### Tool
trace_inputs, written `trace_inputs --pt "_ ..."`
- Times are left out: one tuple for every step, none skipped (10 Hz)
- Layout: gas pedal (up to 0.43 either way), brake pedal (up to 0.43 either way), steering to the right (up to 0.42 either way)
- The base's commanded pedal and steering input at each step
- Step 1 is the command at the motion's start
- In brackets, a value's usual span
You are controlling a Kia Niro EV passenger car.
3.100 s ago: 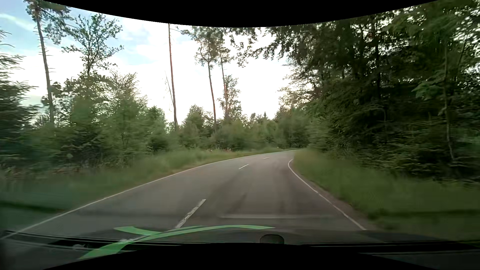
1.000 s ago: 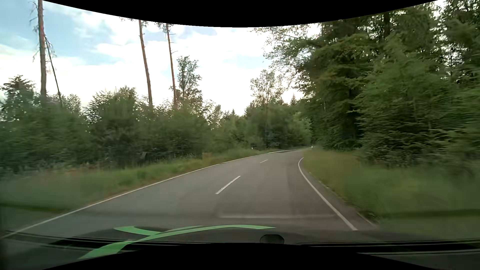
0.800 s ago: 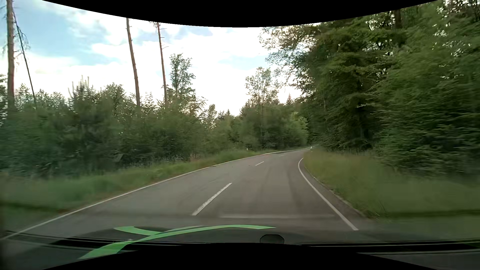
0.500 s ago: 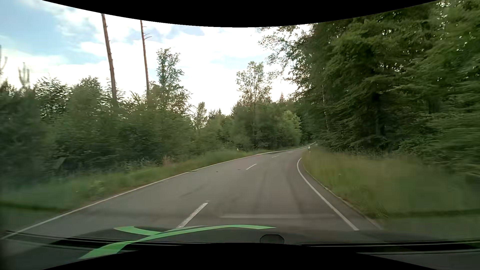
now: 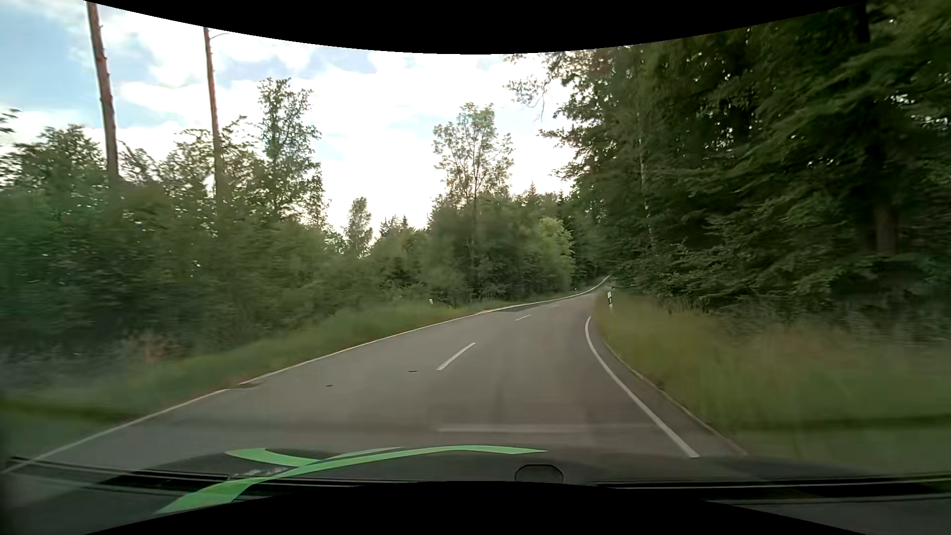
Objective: Follow the waypoints while adhering to traffic rules and regulations
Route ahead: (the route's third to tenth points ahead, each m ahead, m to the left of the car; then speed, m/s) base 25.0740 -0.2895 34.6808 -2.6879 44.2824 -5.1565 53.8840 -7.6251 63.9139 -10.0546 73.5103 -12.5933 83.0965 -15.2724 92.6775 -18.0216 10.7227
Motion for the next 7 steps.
trace_inputs --pt "0.150 0.000 0.047" --pt "0.150 0.000 0.045" --pt "0.150 0.000 0.044" --pt "0.150 0.000 0.042" --pt "0.150 0.000 0.041" --pt "0.150 0.000 0.039" --pt "0.150 0.000 0.038"
